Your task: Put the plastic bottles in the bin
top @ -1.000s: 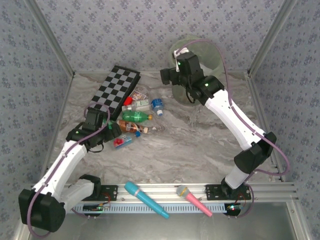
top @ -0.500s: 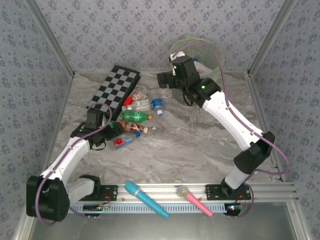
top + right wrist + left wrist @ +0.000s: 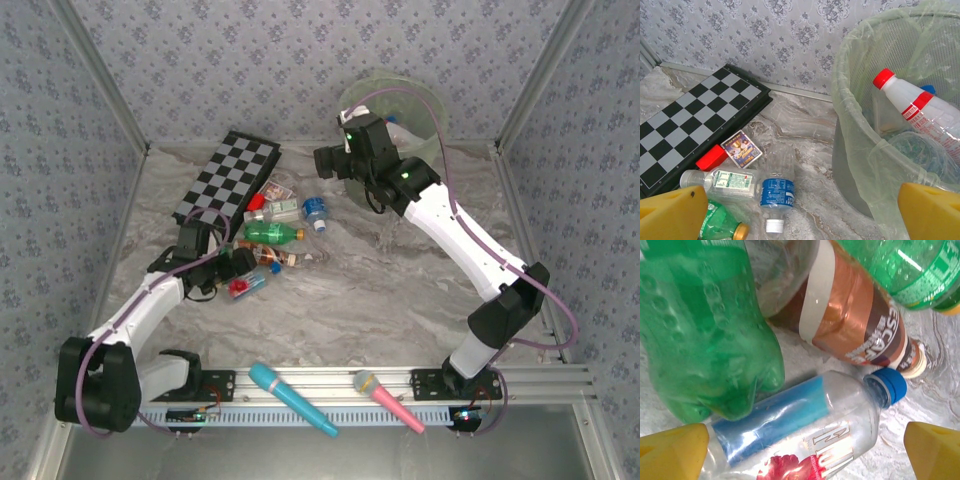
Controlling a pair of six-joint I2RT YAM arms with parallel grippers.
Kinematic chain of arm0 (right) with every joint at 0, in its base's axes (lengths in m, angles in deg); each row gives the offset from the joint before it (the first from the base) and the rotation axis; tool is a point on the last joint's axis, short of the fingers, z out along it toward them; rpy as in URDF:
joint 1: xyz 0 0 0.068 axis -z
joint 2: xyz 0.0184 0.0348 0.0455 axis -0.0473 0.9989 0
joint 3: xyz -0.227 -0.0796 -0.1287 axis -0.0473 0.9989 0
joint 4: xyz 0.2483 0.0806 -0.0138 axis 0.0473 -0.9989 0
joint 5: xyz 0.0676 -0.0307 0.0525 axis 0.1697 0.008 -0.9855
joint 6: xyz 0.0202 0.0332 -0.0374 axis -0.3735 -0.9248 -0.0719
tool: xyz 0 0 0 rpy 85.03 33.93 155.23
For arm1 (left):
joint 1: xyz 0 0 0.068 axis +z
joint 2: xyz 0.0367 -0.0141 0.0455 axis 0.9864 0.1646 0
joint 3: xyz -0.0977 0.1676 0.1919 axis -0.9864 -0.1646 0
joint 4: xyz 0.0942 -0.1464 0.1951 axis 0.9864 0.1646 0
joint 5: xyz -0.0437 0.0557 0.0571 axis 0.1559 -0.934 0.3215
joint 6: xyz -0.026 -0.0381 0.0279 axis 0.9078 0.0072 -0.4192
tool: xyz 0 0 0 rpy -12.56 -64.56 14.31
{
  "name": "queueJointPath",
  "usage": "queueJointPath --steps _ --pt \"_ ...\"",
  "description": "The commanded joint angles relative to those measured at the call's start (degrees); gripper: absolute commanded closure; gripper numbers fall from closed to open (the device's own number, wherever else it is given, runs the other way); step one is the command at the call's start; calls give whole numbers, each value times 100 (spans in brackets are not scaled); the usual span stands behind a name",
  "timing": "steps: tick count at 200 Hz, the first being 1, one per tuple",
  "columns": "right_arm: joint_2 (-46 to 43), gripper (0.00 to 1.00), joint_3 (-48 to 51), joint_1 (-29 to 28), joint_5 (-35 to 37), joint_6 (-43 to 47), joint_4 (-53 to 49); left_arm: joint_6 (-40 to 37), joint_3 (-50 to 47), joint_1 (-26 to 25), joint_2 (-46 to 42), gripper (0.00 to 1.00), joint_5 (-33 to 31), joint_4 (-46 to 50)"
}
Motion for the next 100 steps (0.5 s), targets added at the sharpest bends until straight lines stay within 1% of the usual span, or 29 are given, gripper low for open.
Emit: queueJointPath --steps 1,18,31,56,78,100 --pt "-162 0 46 -32 20 -79 -53 119 -88 -137 -282 0 429 15" --pt "-134 0 53 -37 -15 -101 -43 182 -127 -368 -399 0 477 59" --pt "-115 0 52 -32 -41 -136 -42 163 -112 -613 -437 0 387 136" --pt "-114 0 80 -32 -77 -181 -34 57 -75 -1002 -403 0 -39 401" --pt "-144 0 114 -32 -77 -194 -50 -116 8 -1365 -352 1 -565 626" --pt "-191 0 175 -38 -51 -202 -51 -173 64 -1687 -185 3 -887 767"
